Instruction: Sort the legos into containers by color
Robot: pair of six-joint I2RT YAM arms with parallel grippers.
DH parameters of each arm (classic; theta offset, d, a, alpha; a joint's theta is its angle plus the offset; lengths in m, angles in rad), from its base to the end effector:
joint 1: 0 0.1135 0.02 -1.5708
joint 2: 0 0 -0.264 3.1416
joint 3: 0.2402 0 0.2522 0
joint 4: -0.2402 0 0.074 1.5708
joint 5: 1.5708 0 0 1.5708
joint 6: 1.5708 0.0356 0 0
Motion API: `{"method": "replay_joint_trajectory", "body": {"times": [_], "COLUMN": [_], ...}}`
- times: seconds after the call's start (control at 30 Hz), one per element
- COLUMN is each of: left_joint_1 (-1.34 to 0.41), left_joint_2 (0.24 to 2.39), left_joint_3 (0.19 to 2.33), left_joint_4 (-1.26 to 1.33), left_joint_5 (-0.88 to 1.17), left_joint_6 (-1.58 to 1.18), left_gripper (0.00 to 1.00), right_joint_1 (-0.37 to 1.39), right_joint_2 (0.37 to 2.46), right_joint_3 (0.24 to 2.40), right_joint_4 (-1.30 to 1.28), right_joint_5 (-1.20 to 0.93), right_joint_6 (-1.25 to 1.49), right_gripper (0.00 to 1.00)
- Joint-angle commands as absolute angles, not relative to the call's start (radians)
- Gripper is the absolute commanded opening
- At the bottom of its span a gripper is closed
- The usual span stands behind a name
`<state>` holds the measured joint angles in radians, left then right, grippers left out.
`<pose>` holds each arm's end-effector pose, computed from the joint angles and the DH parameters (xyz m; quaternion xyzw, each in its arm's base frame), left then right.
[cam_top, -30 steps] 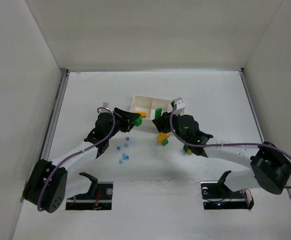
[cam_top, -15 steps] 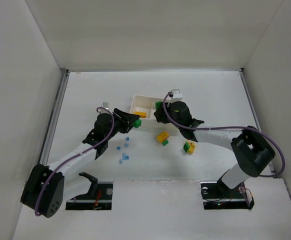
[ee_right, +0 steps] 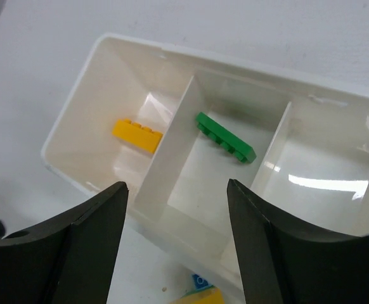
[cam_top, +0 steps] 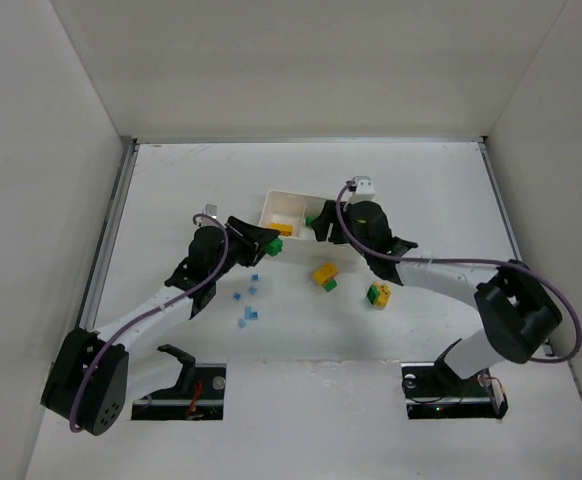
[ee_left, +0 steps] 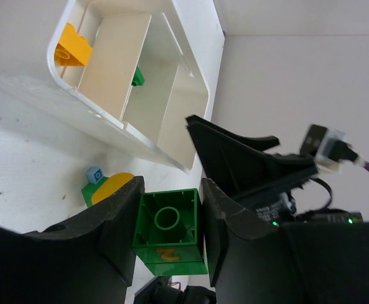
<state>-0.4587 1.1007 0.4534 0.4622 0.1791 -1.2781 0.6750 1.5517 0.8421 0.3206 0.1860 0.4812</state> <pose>0.2116 -0.1116 0.2289 -0.2529 0.7257 -0.5300 0.3585 0.2701 0.2078 0.2220 -0.0285 0.8280 0.2385 0.5067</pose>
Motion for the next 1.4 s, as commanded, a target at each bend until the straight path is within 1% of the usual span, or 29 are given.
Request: {"method": "replay_joint_trajectory", "body": {"times": [0.0,0.07,0.1,0.2,0.3,0.33,0.47,0.57,0.73,0.8,0.9,1.03,1.17,1.23,1.3,1.33,1.37], "left_joint_1": [-0.466,-0.467,-0.47,-0.485,-0.521,-0.534,-0.582,-0.604,-0.616,-0.617,-0.622,-0.627,-0.627,-0.627,-0.624,-0.62,-0.616], "left_joint_2": [1.088,1.091,1.094,1.097,1.097,1.097,1.095,1.092,1.094,1.097,1.1,1.1,1.098,1.095,1.095,1.095,1.094], "left_joint_3": [0.505,0.511,0.512,0.517,0.528,0.531,0.537,0.538,0.54,0.541,0.545,0.545,0.542,0.54,0.537,0.534,0.534], "left_joint_4": [0.476,0.466,0.466,0.475,0.477,0.477,0.479,0.482,0.483,0.483,0.486,0.488,0.488,0.488,0.486,0.488,0.486], "left_joint_5": [0.181,0.181,0.181,0.179,0.166,0.158,0.127,0.114,0.109,0.109,0.109,0.11,0.11,0.109,0.109,0.109,0.109], "left_joint_6": [-1.262,-1.264,-1.27,-1.29,-1.31,-1.313,-1.319,-1.324,-1.327,-1.327,-1.328,-1.331,-1.333,-1.333,-1.333,-1.333,-1.333], "left_gripper": [0.11,0.11,0.11,0.11,0.11,0.11,0.12,0.12,0.12,0.12,0.12,0.13,0.14,0.17,0.27,0.34,0.39], "right_joint_1": [0.72,0.771,0.806,0.886,0.927,0.933,0.933,0.936,0.943,0.943,0.943,0.943,0.943,0.943,0.943,0.943,0.943], "right_joint_2": [1.416,1.346,1.301,1.218,1.195,1.2,1.247,1.272,1.292,1.299,1.316,1.333,1.338,1.328,1.316,1.312,1.307], "right_joint_3": [0.812,0.772,0.746,0.678,0.643,0.643,0.676,0.693,0.698,0.696,0.699,0.706,0.706,0.698,0.689,0.686,0.683], "right_joint_4": [0.38,0.403,0.419,0.491,0.573,0.586,0.588,0.586,0.587,0.592,0.592,0.597,0.601,0.61,0.618,0.62,0.62], "right_joint_5": [0.212,0.196,0.181,0.103,0.049,0.051,0.043,0.037,0.044,0.046,0.048,0.051,0.066,0.08,0.092,0.094,0.094], "right_joint_6": [0.427,0.379,0.358,0.331,0.34,0.347,0.357,0.357,0.36,0.365,0.37,0.377,0.379,0.379,0.383,0.385,0.385], "right_gripper": [0.7,0.71,0.72,0.82,0.88,0.9,0.89,0.85,0.74,0.69,0.59,0.59,0.46,0.4,0.36,0.35,0.35]}}
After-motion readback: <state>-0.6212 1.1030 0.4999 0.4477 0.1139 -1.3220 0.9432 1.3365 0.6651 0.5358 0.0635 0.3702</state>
